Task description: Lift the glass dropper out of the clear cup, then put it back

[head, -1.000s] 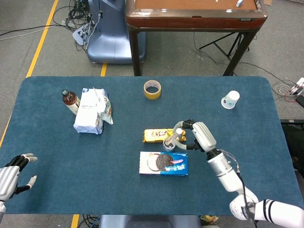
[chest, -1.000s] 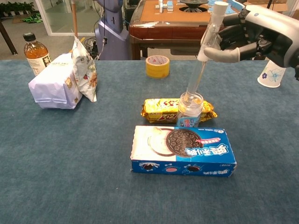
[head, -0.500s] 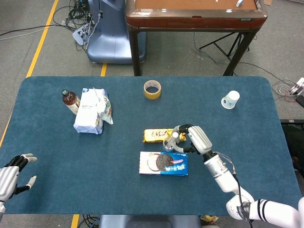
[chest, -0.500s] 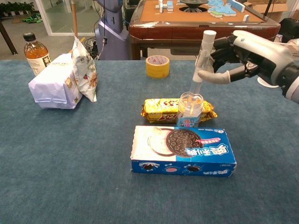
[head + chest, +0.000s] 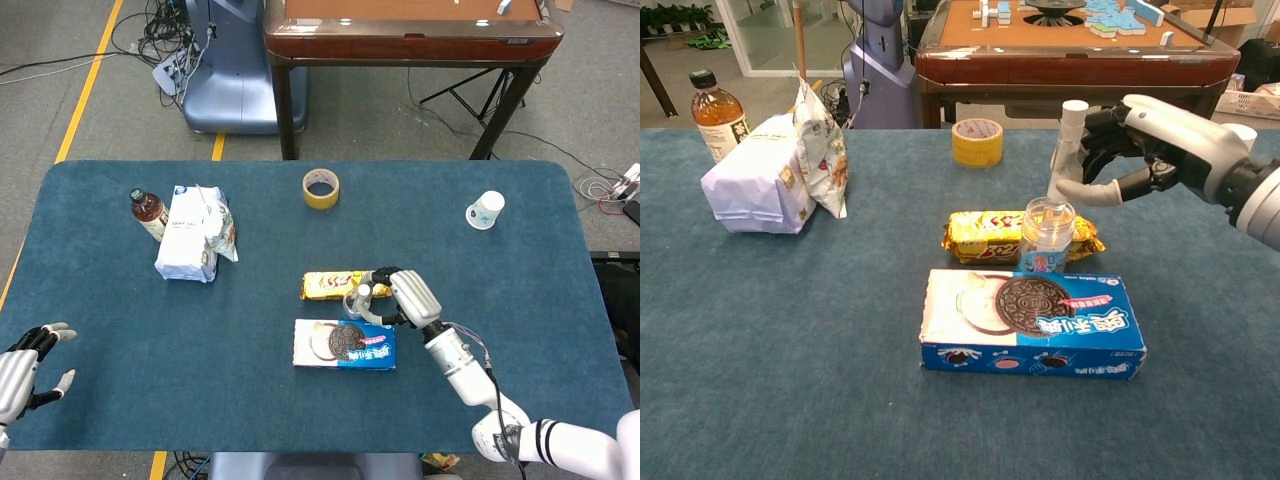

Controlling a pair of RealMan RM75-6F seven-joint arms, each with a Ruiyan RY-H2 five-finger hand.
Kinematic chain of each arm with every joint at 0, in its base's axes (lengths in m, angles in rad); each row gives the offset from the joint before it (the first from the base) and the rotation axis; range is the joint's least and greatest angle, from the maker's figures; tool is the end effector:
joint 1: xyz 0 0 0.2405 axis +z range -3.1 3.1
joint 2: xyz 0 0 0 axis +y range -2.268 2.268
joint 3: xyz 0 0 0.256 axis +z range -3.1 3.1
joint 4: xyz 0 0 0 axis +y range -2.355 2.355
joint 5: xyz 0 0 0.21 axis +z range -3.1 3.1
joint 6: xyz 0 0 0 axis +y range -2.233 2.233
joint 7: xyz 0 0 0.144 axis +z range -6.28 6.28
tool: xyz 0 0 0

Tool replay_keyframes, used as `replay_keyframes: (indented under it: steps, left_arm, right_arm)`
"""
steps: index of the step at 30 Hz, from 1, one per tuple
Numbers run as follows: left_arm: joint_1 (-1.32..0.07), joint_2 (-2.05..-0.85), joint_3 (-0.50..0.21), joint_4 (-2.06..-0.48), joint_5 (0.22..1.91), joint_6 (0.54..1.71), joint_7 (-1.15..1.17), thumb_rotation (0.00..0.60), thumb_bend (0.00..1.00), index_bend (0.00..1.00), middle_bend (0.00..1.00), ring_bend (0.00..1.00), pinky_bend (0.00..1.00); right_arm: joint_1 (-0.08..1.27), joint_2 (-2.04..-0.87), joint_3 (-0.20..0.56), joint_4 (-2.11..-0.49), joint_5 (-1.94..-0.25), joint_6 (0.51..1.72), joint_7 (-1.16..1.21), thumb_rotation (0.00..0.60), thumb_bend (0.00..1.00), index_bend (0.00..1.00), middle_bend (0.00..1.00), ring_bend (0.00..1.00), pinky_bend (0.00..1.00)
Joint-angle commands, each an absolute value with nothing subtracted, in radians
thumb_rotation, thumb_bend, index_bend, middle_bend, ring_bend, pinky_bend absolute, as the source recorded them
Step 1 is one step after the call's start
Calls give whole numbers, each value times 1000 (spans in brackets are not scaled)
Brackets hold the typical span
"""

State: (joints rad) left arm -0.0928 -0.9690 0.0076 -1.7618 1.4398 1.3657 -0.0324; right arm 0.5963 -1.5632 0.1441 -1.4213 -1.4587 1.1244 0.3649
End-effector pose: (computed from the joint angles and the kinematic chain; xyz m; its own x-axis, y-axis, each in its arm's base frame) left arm -0.3099 0.1674 0.1725 0.3536 0.1728 0.9193 0.9287 0.0529 -0.3672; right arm -0.1655 -0.3131 -0.0028 -0.0888 -0.3369 0.9373 -0.9149 -0.3445 -0.2105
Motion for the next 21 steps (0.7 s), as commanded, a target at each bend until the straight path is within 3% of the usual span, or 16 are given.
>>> replay_keyframes:
  steps: [1,21]
  left_arm:
    - [-93,-968,7,-1761,1439,1366,-35,600,358,270,207,155,331]
    - [-91,-964,6,-1761,1440,1367,-44,600,358,271,207,155,331]
  right_arm:
    - [597,-1567,143,-1414,-1456,1121,362,600,623,677,553,391,360]
    - [599,-1579,136,-1383,-1446,1093,360,600,593,677,490,326,360]
